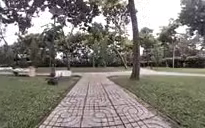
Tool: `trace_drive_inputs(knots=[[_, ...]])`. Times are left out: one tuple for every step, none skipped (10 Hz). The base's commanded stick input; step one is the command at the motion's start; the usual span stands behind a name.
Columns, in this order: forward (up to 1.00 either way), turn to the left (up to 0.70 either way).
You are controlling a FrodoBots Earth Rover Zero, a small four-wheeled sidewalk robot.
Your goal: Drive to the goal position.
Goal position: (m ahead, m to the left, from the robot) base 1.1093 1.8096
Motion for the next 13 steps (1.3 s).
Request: trace_drive_inputs(knots=[[0.7, 0.0], [0.7, 0.0], [0.7, 0.0], [0.7, 0.0], [0.7, 0.0], [0.7, 0.0], [0.7, 0.0], [0.7, 0.0], [0.7, 0.0], [0.7, 0.0], [0.7, 0.0], [0.7, 0.0], [0.7, 0.0]])
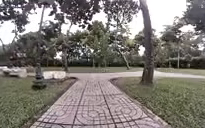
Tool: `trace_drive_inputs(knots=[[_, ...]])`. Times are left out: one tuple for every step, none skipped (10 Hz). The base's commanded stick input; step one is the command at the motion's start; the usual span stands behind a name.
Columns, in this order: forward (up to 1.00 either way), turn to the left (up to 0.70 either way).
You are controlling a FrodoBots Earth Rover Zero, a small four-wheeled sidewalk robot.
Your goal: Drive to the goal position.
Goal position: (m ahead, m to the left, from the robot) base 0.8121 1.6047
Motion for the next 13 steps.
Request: trace_drive_inputs(knots=[[0.7, 0.0], [0.7, 0.0], [0.7, 0.0], [0.7, 0.0], [0.7, 0.0], [0.7, 0.0], [0.7, 0.0], [0.7, 0.0], [0.7, 0.0], [0.68, 0.0], [0.0, 0.0], [0.0, 0.0], [0.0, 0.0]])
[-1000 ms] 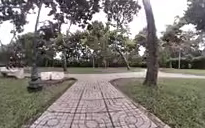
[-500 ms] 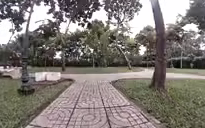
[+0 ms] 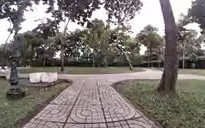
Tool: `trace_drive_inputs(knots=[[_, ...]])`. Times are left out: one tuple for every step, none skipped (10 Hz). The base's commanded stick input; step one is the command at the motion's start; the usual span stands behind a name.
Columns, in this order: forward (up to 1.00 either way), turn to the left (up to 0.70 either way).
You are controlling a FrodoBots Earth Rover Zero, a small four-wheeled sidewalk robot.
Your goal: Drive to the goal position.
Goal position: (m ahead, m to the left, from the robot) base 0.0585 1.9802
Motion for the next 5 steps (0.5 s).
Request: trace_drive_inputs(knots=[[0.0, 0.0], [0.0, 0.0], [0.0, 0.0], [0.0, 0.0], [0.0, 0.0]])
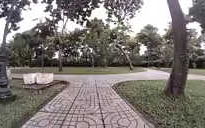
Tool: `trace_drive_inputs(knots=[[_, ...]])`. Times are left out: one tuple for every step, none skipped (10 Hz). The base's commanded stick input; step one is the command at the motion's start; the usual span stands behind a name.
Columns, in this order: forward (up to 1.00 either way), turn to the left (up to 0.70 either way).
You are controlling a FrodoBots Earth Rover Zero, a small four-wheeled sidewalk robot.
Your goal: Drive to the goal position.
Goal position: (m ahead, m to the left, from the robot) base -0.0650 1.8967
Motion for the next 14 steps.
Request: trace_drive_inputs(knots=[[0.0, 0.0], [0.33, 0.13], [0.7, 0.27], [0.7, 0.27], [0.7, 0.27], [0.7, 0.27], [0.0, 0.45], [0.0, 0.45], [0.0, 0.45], [0.0, 0.45], [0.0, 0.45], [0.0, 0.45], [0.0, 0.45], [0.0, 0.45]])
